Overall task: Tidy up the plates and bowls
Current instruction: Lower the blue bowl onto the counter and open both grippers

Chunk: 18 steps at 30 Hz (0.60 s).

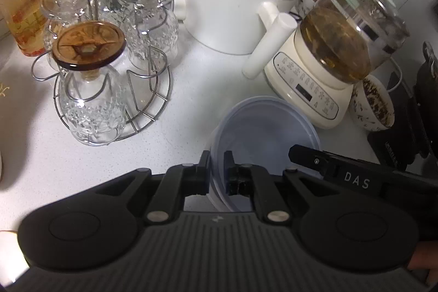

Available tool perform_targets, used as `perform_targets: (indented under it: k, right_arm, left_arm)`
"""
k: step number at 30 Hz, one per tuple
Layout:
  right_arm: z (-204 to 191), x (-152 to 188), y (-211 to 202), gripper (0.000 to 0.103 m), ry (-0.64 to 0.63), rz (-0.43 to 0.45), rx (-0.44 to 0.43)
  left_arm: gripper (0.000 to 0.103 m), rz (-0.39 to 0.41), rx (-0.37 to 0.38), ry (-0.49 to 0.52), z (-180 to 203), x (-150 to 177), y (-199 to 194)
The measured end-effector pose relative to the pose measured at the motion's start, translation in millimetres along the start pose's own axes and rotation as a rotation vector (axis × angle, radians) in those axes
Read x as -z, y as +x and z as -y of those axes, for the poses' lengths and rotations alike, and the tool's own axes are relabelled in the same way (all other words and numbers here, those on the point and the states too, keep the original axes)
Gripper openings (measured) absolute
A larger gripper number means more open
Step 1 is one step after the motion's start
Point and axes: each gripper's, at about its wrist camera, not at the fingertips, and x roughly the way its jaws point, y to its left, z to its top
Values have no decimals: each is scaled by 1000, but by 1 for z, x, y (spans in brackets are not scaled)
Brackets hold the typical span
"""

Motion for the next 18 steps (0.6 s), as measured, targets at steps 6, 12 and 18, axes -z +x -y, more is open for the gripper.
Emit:
perform_targets:
  k: [6, 12, 18]
  right_arm:
    - [2, -5, 4, 17, -2, -7, 1]
    - [0, -11, -1, 18, -12, 0, 3]
    - [2, -10, -14, 63, 18, 53, 7]
  left_arm:
    - [9, 2, 0, 6, -1, -5, 4]
    - [13, -2, 1, 6, -4, -8, 2]
    - [52, 20, -15, 4, -8, -5, -8]
